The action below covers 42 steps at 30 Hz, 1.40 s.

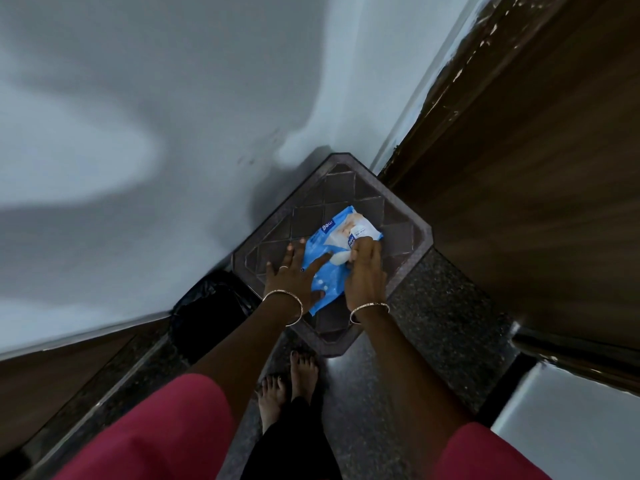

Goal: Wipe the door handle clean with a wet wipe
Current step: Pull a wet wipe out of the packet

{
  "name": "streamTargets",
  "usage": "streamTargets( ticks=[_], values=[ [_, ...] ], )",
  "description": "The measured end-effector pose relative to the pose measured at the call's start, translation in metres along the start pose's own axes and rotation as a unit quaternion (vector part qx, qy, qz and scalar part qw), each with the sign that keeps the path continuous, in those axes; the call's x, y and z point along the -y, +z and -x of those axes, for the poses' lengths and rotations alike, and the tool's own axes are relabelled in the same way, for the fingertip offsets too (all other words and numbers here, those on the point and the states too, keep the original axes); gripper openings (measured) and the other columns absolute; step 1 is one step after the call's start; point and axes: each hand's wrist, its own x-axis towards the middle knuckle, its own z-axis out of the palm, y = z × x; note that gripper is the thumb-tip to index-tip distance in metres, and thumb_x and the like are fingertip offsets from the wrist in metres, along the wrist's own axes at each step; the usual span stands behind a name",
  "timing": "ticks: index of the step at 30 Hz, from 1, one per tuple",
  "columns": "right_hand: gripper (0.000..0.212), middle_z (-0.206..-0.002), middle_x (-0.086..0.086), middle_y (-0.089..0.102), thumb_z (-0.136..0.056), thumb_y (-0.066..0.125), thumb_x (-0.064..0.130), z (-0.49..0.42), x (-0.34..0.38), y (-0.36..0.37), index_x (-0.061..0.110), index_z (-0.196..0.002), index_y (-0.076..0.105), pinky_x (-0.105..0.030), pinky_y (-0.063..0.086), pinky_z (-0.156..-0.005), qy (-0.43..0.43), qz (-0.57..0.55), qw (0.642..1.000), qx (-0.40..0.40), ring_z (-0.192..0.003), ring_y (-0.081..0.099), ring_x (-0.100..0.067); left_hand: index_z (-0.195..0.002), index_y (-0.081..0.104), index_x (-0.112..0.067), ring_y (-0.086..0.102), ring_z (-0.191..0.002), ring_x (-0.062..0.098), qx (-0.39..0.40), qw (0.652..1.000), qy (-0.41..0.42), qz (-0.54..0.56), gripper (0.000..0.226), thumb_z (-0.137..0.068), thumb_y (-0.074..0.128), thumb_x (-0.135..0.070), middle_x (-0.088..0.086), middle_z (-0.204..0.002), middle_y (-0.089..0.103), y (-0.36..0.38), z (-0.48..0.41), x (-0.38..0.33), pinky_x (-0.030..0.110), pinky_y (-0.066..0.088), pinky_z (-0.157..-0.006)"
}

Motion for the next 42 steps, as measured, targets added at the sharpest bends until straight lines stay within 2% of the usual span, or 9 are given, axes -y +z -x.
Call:
streamTargets(
  ticks=[8,11,15,18,20,23,30,37,42],
  values=[
    [0.017,-0.097,-0.010,0.050,-0.097,0.042,-0.005,0.001,-0.001,-0.013,0.012,-0.097,0.042,-0.022,0.046,-0.078,0.041,-0.179,0.982,-0.044,-0.089,0.051,-0.016,-0.152,0.004,-0.047,-0.012,-0.152,0.028,0.007,1.000,-0.011,-0.018,0.081,-0.089,0.052,-0.060,-0.001,-0.161,-0.030,0.006,-0.004,0.003,0.068,0.010,-0.114],
    [0.022,-0.100,-0.011,0.052,-0.100,0.040,-0.007,-0.002,-0.006,-0.019,0.013,-0.092,0.041,-0.046,0.054,-0.084,0.146,-0.252,0.956,-0.041,-0.097,0.055,-0.024,-0.153,0.014,-0.042,-0.011,-0.152,0.028,0.007,1.000,-0.009,-0.021,0.078,-0.089,0.055,-0.058,0.001,-0.162,-0.028,0.006,-0.005,0.004,0.068,0.012,-0.113],
    [0.031,-0.113,-0.014,0.059,-0.102,0.042,-0.005,-0.005,-0.006,-0.043,0.018,-0.083,0.050,-0.036,0.056,-0.074,0.355,-0.476,0.802,-0.071,-0.111,0.059,-0.031,-0.153,0.014,-0.046,-0.006,-0.152,0.030,-0.005,0.999,-0.001,0.033,0.076,-0.091,0.057,-0.048,0.002,-0.166,-0.014,-0.009,0.001,0.003,0.065,0.014,-0.115],
    [0.027,-0.110,-0.017,0.062,-0.104,0.044,-0.002,0.004,-0.006,-0.069,0.018,-0.090,0.057,-0.035,0.054,-0.074,0.396,-0.567,0.717,-0.088,-0.106,0.060,-0.031,-0.144,0.048,-0.024,0.020,-0.149,0.035,-0.164,0.974,0.021,0.155,0.057,-0.090,0.065,-0.029,0.015,-0.160,0.026,-0.023,0.022,-0.005,0.051,0.029,-0.114],
    [0.020,-0.115,-0.020,0.063,-0.104,0.046,-0.001,0.013,0.001,-0.087,0.010,-0.102,0.062,-0.037,0.054,-0.077,0.404,-0.586,0.698,-0.077,-0.102,0.062,-0.032,-0.128,0.063,-0.012,0.049,-0.130,0.035,-0.232,0.926,0.030,0.295,0.041,-0.088,0.070,-0.017,0.017,-0.137,0.055,-0.034,0.040,-0.017,0.042,0.041,-0.105],
    [0.029,-0.122,-0.028,0.061,-0.102,0.046,-0.005,0.031,0.019,-0.118,-0.010,-0.130,0.055,-0.050,0.053,-0.092,0.400,-0.602,0.689,-0.059,-0.109,0.061,-0.039,-0.118,0.067,-0.010,0.067,-0.096,0.024,-0.160,0.854,0.038,0.494,0.029,-0.089,0.069,-0.008,0.009,-0.103,0.069,-0.067,0.082,-0.046,0.037,0.053,-0.085],
    [0.034,-0.127,-0.028,0.063,-0.102,0.049,0.001,0.092,0.075,-0.200,-0.008,-0.134,0.056,-0.053,0.049,-0.105,0.402,-0.635,0.659,-0.019,-0.113,0.064,-0.042,-0.124,0.064,-0.008,0.064,-0.092,0.016,-0.060,0.779,0.097,0.617,0.033,-0.092,0.066,-0.015,0.009,-0.105,0.065,-0.138,0.185,-0.098,0.018,0.057,-0.063],
    [0.043,-0.103,-0.021,0.076,-0.106,0.044,0.039,0.164,0.130,-0.289,0.005,-0.116,0.067,-0.046,0.051,-0.098,0.384,-0.732,0.562,0.025,-0.100,0.069,-0.033,-0.100,0.077,-0.007,0.067,-0.089,0.021,-0.103,0.770,0.119,0.618,0.022,-0.085,0.075,-0.023,0.009,-0.091,0.075,-0.163,0.267,-0.132,0.032,0.052,-0.080],
    [0.067,-0.138,-0.023,0.063,-0.092,0.061,0.054,0.207,0.142,-0.338,0.003,-0.136,0.058,-0.053,0.038,-0.117,0.291,-0.779,0.554,0.041,-0.133,0.056,-0.038,-0.105,0.077,-0.009,0.073,-0.094,0.025,-0.157,0.778,0.106,0.599,0.026,-0.081,0.078,-0.020,0.007,-0.098,0.078,-0.177,0.300,-0.147,0.037,0.059,-0.083]
  ],
)
